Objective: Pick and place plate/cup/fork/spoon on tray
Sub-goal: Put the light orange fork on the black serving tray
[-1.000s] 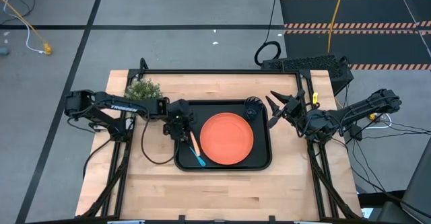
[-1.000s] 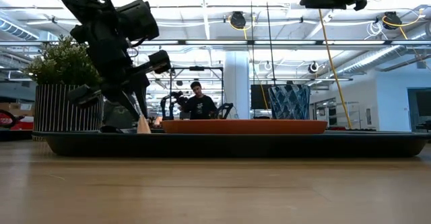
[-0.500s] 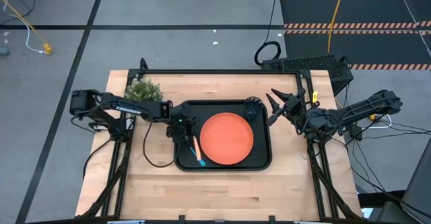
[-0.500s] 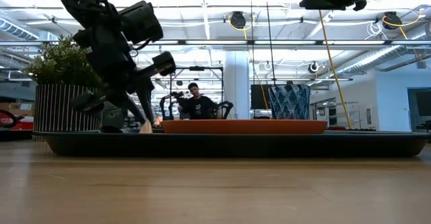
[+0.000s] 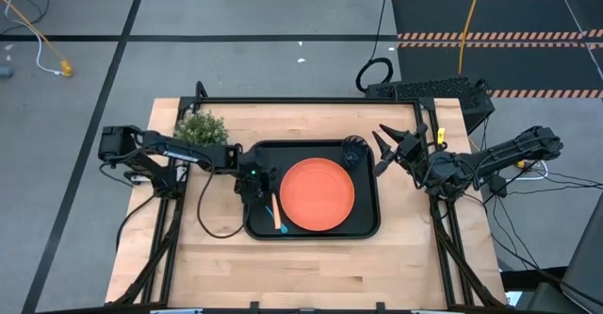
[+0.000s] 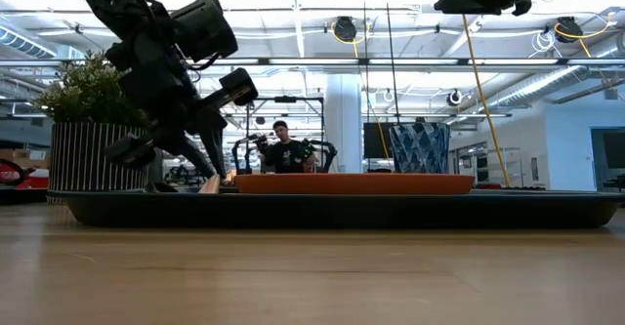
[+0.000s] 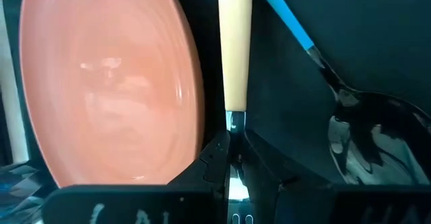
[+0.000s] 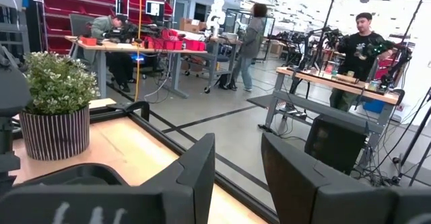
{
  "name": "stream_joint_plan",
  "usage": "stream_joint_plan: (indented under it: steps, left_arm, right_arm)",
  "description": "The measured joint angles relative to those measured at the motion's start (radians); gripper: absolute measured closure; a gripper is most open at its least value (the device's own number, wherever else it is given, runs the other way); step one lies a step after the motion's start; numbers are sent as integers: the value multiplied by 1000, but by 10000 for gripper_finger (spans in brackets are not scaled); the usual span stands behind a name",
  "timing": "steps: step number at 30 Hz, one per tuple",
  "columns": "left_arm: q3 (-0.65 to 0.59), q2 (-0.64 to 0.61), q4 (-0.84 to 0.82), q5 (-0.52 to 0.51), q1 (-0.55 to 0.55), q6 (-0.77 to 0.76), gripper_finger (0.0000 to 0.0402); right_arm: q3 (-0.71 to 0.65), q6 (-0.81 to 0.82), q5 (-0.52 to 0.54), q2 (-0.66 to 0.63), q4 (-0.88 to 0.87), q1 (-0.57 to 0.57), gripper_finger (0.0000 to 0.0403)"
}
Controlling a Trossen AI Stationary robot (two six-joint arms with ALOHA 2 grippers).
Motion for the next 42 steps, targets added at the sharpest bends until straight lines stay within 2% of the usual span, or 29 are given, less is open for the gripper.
stream_joint_plan:
  steps: [19, 26, 28, 42]
  left_arm:
    - [0, 0, 6, -1, 1, -51, 369]
    - [1, 0, 66, -20, 1, -218, 368]
    - [1, 0, 63, -21, 1, -225, 368]
    - [1, 0, 38, -30, 0, -176, 314]
  right_arm:
    - [0, 14, 0, 0, -5, 0, 289]
    - [0, 14, 0, 0, -5, 0, 289]
    - [0, 14, 0, 0, -5, 0, 289]
    - [0, 15, 0, 0, -5, 0, 289]
